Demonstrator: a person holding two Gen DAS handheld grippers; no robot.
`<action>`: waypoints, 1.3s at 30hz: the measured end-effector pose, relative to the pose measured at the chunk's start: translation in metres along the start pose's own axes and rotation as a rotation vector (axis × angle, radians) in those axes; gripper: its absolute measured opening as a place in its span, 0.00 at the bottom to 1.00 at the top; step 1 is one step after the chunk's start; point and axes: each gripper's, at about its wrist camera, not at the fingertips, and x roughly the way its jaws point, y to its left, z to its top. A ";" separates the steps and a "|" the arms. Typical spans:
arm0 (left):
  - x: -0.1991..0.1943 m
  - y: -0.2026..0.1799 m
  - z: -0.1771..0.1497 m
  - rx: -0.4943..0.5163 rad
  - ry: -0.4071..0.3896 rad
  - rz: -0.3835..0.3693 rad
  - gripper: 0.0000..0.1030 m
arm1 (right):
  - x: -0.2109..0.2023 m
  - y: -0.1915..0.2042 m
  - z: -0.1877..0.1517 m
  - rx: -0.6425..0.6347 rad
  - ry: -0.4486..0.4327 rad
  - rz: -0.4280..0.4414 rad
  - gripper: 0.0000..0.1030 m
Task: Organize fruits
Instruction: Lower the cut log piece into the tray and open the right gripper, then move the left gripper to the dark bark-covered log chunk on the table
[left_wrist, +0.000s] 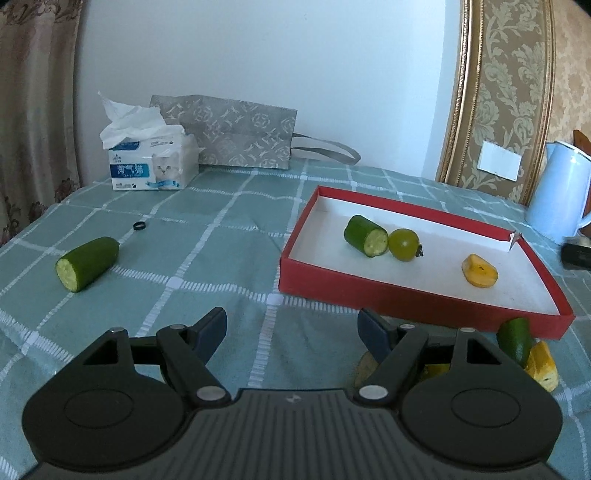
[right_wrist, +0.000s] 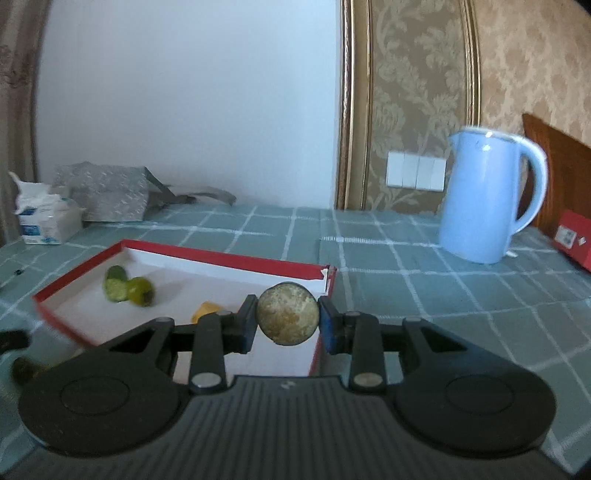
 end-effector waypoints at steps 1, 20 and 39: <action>0.001 0.000 0.000 -0.002 0.007 -0.002 0.76 | 0.012 0.001 0.002 -0.008 0.023 -0.007 0.31; 0.002 -0.005 -0.002 0.026 0.015 -0.013 0.77 | -0.035 -0.019 -0.032 0.125 -0.064 -0.004 0.95; -0.025 -0.028 -0.024 0.085 -0.032 -0.095 0.83 | -0.053 -0.026 -0.056 0.138 -0.045 -0.039 1.00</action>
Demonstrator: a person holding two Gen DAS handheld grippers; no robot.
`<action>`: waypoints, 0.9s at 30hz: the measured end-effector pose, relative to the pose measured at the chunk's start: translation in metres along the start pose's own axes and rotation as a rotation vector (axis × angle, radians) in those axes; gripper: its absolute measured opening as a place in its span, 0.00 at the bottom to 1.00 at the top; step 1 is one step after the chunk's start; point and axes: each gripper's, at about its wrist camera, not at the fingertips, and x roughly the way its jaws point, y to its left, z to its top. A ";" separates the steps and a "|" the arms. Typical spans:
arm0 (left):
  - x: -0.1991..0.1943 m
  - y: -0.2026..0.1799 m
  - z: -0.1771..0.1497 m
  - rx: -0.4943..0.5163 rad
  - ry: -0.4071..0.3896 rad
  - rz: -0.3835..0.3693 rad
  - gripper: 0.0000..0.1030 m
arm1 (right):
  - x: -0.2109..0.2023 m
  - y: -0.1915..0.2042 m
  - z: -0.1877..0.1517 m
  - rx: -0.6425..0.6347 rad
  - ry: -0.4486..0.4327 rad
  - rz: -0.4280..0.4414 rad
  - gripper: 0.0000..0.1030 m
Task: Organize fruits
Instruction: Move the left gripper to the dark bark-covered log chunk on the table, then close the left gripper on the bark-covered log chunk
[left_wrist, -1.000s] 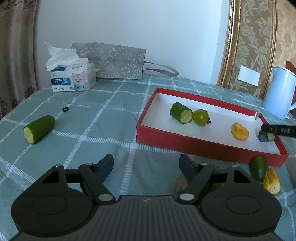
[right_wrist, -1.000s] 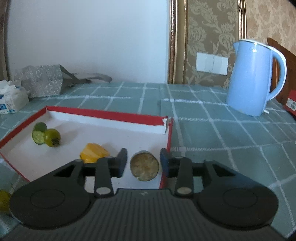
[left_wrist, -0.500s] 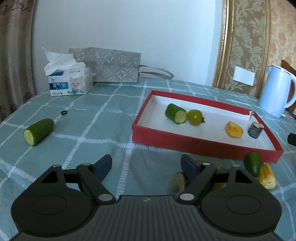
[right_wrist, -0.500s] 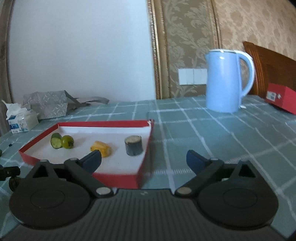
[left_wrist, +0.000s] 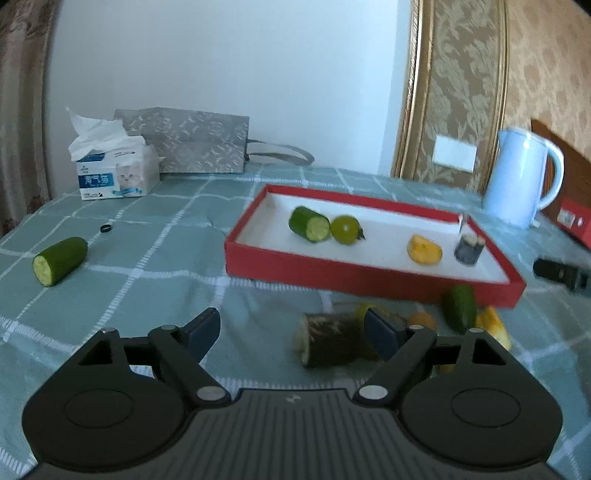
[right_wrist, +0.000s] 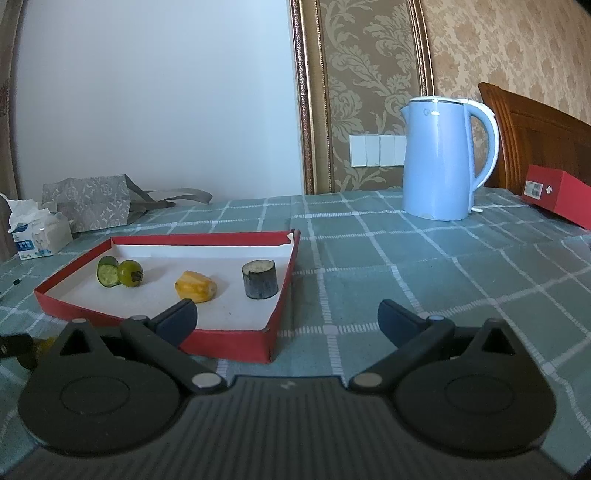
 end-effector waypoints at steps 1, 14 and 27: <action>0.002 -0.004 -0.001 0.016 0.005 0.007 0.83 | 0.000 0.000 0.000 0.003 -0.001 0.000 1.00; -0.001 0.012 -0.005 0.056 0.017 0.030 0.76 | 0.000 -0.001 0.000 0.009 -0.004 0.003 1.00; 0.028 -0.005 0.004 0.148 0.093 0.005 0.42 | -0.001 0.003 -0.001 -0.022 0.002 0.007 1.00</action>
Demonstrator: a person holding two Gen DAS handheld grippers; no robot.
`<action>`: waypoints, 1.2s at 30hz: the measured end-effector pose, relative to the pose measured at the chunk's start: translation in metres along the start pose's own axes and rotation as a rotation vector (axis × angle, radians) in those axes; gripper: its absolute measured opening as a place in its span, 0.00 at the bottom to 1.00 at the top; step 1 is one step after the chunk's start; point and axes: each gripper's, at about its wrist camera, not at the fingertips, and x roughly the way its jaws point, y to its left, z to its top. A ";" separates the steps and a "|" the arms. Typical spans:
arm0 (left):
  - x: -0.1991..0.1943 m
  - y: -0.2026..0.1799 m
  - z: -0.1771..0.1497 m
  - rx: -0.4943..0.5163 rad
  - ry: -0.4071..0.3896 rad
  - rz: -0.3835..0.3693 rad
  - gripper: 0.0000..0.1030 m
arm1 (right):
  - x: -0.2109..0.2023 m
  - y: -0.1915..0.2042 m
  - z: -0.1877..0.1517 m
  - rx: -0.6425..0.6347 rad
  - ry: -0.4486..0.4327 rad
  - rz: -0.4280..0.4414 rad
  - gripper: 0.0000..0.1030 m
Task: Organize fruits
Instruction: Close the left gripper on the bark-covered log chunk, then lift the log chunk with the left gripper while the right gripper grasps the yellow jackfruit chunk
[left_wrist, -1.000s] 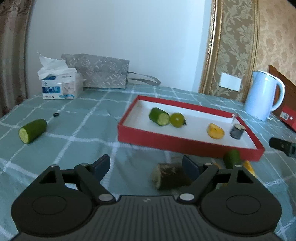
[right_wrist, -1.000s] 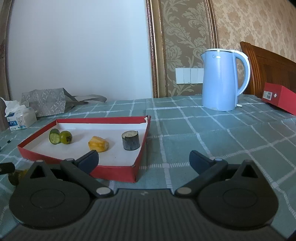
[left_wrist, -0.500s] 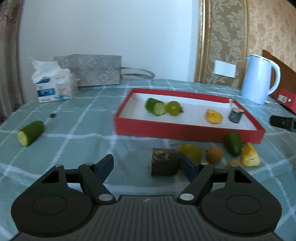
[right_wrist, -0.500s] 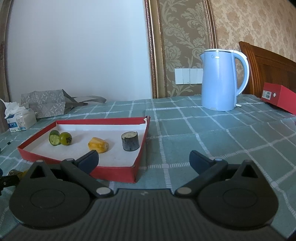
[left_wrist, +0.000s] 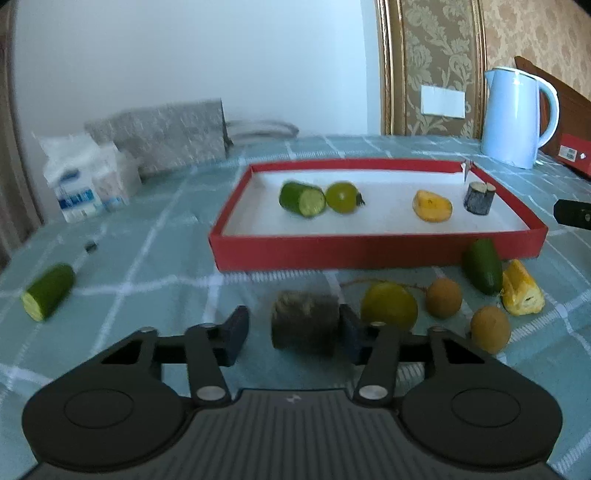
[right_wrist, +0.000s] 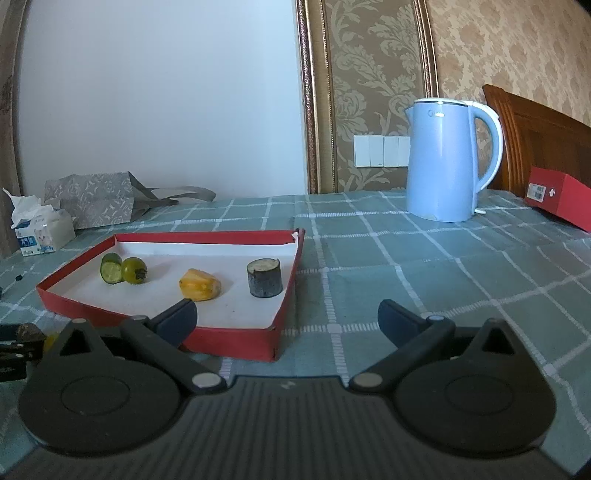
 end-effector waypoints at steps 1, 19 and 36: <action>0.001 0.003 0.000 -0.020 0.002 -0.013 0.42 | 0.000 0.000 0.000 -0.003 0.002 0.001 1.00; 0.006 0.020 0.006 -0.135 -0.002 0.060 0.32 | -0.015 0.022 -0.010 -0.162 -0.034 0.057 0.99; 0.007 0.020 0.006 -0.131 -0.002 0.063 0.33 | 0.019 0.068 -0.024 -0.279 0.226 0.216 0.59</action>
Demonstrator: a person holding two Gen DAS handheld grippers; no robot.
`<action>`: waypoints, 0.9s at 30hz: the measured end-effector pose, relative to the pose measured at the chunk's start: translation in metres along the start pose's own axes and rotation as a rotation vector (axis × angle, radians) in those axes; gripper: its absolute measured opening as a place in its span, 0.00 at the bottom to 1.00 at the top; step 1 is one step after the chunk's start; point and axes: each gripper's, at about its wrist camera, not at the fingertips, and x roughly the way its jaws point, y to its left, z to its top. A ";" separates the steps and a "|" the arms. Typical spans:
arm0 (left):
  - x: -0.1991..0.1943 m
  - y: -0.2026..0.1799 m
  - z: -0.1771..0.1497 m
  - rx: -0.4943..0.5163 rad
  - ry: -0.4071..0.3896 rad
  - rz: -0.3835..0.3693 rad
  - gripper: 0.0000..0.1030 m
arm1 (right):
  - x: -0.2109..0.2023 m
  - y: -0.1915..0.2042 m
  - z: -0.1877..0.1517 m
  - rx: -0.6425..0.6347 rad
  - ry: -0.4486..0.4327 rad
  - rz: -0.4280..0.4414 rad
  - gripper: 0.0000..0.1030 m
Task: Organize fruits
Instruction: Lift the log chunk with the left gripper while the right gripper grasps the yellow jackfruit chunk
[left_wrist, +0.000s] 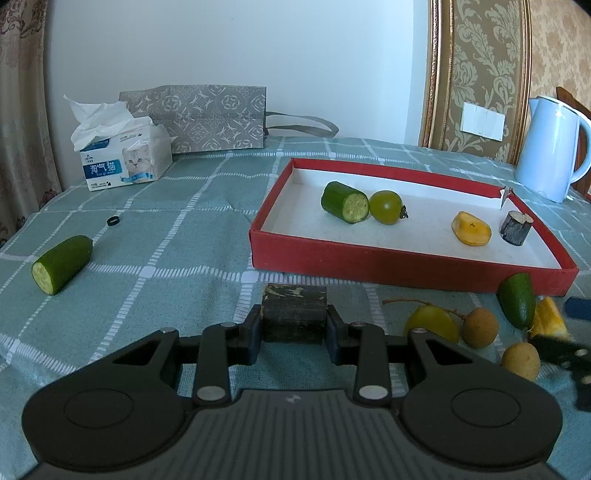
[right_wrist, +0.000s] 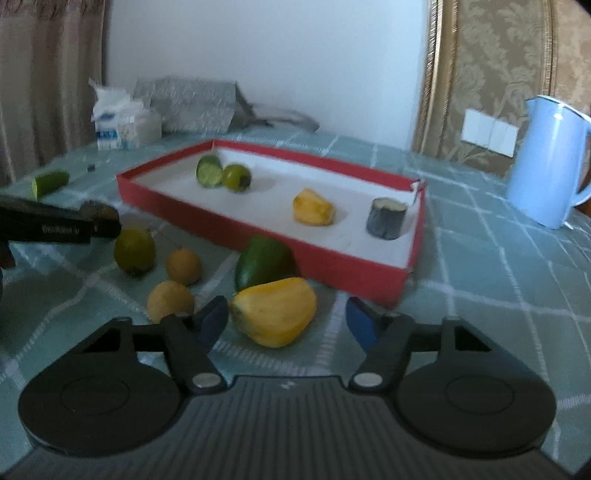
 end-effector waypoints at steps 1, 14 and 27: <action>0.000 0.000 0.000 0.000 0.000 0.000 0.33 | 0.001 0.001 0.000 0.001 -0.003 -0.002 0.59; 0.000 0.000 0.000 -0.001 0.000 0.000 0.33 | -0.015 -0.015 -0.002 0.064 -0.077 -0.058 0.48; 0.000 -0.001 0.000 0.004 -0.002 0.013 0.32 | -0.023 -0.033 -0.005 0.155 -0.117 -0.060 0.48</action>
